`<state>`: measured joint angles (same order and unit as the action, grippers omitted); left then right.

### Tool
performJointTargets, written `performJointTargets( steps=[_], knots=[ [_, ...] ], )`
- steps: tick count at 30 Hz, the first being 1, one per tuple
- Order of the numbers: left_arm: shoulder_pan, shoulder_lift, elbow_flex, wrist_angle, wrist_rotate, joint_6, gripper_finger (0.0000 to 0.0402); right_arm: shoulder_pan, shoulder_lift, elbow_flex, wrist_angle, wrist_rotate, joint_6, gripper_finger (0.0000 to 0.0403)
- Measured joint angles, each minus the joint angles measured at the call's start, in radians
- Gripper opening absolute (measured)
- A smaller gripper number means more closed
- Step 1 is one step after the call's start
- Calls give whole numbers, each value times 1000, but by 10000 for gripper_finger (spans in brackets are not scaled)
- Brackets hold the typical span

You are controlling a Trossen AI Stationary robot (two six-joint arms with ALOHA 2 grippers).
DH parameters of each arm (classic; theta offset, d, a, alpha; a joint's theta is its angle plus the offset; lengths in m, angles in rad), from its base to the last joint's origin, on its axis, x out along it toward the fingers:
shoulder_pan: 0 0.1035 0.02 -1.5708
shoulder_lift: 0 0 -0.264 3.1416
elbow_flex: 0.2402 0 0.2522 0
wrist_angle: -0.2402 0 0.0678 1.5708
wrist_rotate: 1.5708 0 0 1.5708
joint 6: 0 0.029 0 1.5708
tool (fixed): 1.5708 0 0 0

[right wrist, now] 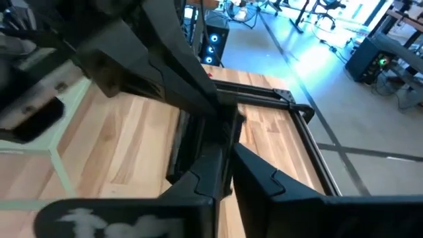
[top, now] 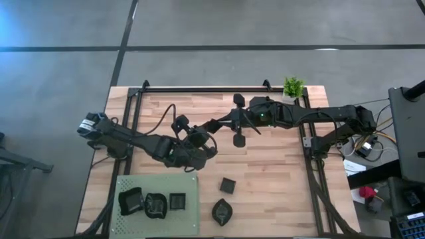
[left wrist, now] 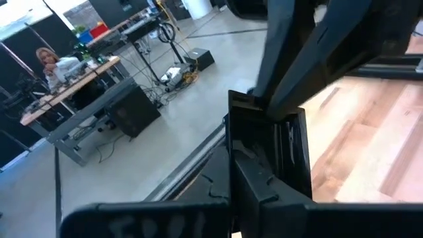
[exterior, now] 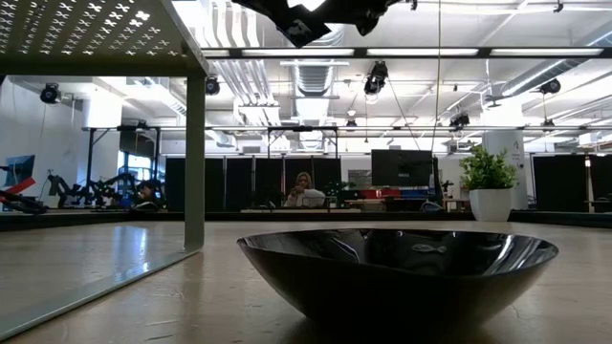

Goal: Pick & Place Mini shaped plates
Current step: Stack the black square plate on top of the other black square plate on the shelf

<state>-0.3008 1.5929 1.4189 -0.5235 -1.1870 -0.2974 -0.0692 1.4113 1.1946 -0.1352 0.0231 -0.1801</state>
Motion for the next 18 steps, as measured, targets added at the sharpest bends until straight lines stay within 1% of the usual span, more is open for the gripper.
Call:
performJointTargets(
  steps=[7, 12, 15, 18],
  knots=[
    [0, 0, 0, -1, 23, 1, 0, 0, -2, 28, -68, 0, 2, 100],
    [0, 0, 0, -1, 29, 1, 0, 1, -2, 28, -71, 0, 1, 147],
    [0, -5, 0, -2, 75, 0, 0, 2, -8, 28, -72, 0, 4, 170],
    [0, -16, 15, -41, 123, 0, 0, 5, -30, 28, -80, 0, 5, 184]
  ],
)
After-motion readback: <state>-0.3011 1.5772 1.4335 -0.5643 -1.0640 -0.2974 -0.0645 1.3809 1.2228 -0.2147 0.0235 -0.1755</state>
